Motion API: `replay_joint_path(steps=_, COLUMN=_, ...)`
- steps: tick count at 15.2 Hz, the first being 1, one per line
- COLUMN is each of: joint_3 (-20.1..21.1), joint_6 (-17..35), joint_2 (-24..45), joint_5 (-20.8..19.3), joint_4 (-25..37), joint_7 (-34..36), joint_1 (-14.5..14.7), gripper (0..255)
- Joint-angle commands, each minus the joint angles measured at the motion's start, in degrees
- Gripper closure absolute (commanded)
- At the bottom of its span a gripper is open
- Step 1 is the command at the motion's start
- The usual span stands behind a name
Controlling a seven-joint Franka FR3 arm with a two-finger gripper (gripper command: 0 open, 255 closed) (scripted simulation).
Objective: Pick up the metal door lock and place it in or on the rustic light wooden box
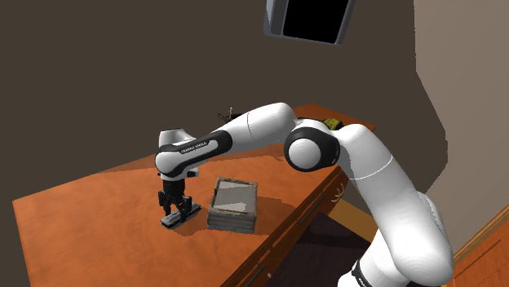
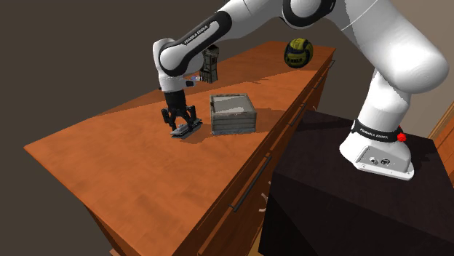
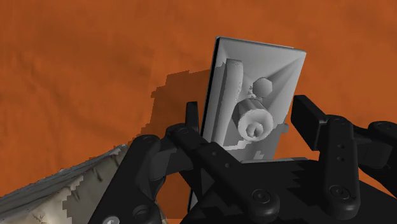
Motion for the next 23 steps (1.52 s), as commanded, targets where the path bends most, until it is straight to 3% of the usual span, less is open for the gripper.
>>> replay_joint_path(steps=1, joint_3=0.00, joint_6=0.00, joint_2=0.01, joint_5=0.00, joint_4=-0.01, joint_7=0.00, joint_1=0.00, gripper=255)
replay_joint_path(steps=23, joint_3=0.74, joint_6=-8.92, joint_2=-8.15, joint_5=0.61, joint_4=0.94, joint_7=1.59, joint_1=-0.63, gripper=255)
